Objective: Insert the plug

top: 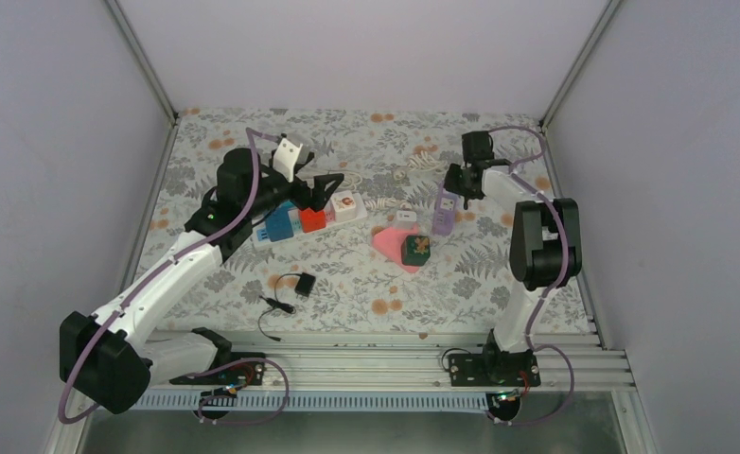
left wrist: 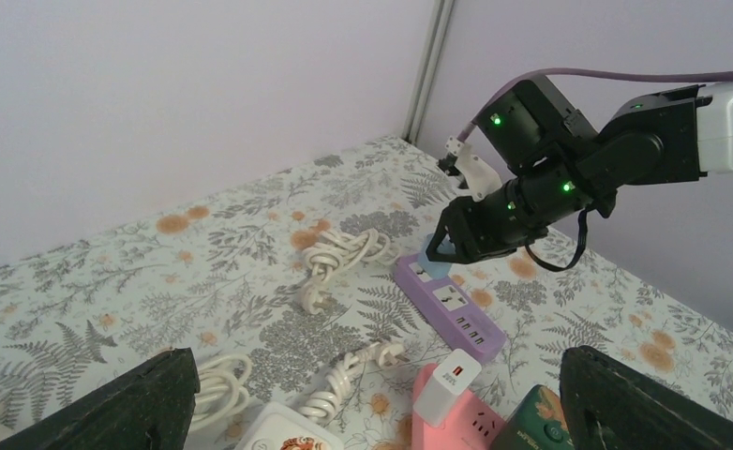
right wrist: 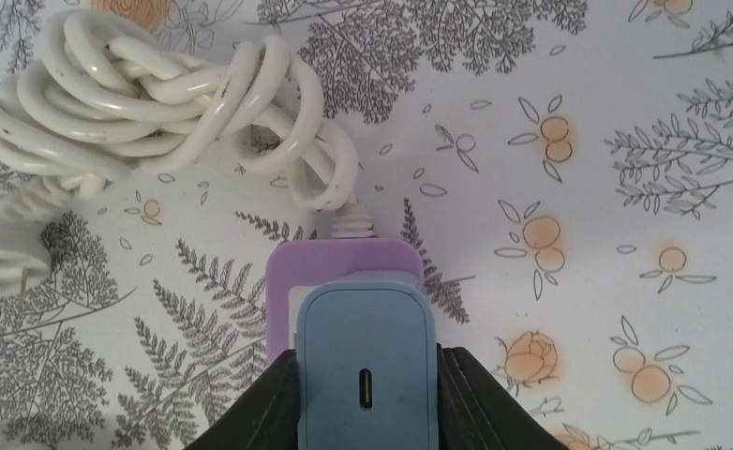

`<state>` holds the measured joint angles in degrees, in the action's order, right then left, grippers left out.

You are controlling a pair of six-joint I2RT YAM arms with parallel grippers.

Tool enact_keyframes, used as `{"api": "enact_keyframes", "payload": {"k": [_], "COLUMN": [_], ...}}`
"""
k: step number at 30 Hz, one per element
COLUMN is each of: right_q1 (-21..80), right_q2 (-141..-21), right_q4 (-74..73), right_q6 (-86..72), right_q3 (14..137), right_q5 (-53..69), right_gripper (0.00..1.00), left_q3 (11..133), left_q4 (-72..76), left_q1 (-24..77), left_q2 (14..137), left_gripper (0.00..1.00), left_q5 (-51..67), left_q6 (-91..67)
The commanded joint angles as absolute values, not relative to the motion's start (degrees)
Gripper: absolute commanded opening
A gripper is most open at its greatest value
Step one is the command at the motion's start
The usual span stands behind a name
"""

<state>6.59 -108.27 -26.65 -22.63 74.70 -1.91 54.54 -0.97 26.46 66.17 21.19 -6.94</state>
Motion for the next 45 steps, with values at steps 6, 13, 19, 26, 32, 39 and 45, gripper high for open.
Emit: {"api": "enact_keyframes", "payload": {"k": [6,13,19,26,32,39,45], "right_q1": [5.42,5.37,8.73,23.91,40.07,54.71,63.06], "right_q2": [-108.55,-99.43,-90.83,-83.52,-84.84,-99.7,-107.93], "right_q4": [-31.35,-29.25,-28.77,-23.79,-22.83,-30.67,-31.46], "right_q6": [-23.29,-20.77,-18.11,-16.44,-18.49,-28.52,-30.48], "right_q3": [75.31,73.03,72.6,71.23,68.36,73.67,78.76], "right_q5": [-2.29,1.09,4.33,10.74,6.7,-9.68,-9.4], "right_gripper": [0.49,0.78,0.78,0.77,0.79,0.8,0.85], "left_q3": [57.14,59.62,59.62,59.32,57.91,57.09,56.08], "left_q4": [-0.38,-5.88,-9.65,-11.84,-12.42,-14.86,-17.67], "left_q1": [26.31,25.49,23.05,17.98,16.17,15.71,15.71], "left_q2": [65.74,67.18,67.58,66.33,63.86,61.15,57.14], "left_gripper": [0.96,1.0,1.0,1.0,1.0,1.0,1.0], "left_q5": [18.92,8.79,-0.12,-3.4,-5.14,-8.91,-9.58], "left_q6": [-8.36,-12.29,-16.69,-23.51,-26.03,-28.1,-27.3]}}
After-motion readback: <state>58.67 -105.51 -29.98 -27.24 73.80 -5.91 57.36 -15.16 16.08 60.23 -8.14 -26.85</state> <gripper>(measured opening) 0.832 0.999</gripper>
